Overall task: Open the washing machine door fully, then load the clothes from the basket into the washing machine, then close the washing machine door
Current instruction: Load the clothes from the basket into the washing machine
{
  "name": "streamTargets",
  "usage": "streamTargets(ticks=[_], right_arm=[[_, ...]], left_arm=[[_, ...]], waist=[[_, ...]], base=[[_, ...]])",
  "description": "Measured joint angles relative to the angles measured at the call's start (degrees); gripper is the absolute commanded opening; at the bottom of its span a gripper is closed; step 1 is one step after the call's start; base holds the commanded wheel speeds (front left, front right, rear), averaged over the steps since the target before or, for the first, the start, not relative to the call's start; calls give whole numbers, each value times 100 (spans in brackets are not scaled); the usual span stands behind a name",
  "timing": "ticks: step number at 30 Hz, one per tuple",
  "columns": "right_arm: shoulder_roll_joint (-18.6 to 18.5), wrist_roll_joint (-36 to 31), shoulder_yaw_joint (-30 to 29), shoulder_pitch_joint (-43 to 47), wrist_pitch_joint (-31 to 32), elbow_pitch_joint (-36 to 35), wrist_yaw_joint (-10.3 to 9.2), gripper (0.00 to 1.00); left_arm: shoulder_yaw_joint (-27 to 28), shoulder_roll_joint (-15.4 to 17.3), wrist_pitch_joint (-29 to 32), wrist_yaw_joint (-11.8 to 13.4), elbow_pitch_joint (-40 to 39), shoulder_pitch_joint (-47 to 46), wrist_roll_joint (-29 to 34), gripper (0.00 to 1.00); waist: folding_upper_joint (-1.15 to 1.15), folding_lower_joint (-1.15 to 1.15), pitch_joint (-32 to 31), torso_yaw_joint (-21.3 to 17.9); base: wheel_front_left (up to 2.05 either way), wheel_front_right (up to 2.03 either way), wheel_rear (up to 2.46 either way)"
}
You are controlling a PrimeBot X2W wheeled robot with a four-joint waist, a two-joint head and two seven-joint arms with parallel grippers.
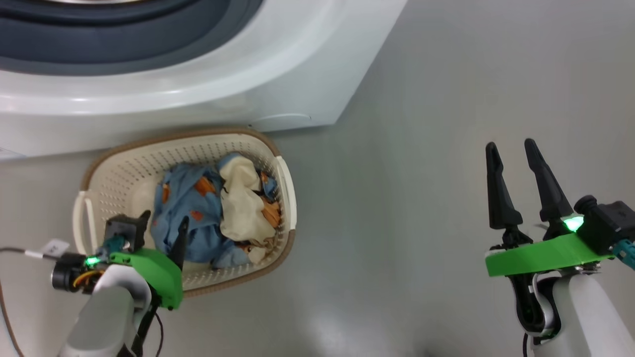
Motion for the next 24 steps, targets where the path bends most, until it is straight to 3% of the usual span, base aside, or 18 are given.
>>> streamTargets(ticks=[9, 24], right_arm=[[66, 74, 172, -360, -1, -30, 0, 100], [137, 370, 468, -720, -2, -174, 0, 100]], left_arm=[[-252, 167, 360, 1, 758, -786, 204, 100], [-397, 569, 1180, 165, 1034, -1515, 246, 100]], waist=[[0, 0, 623, -232], [0, -1, 1423, -687]], base=[[0, 0, 0], [0, 0, 0]])
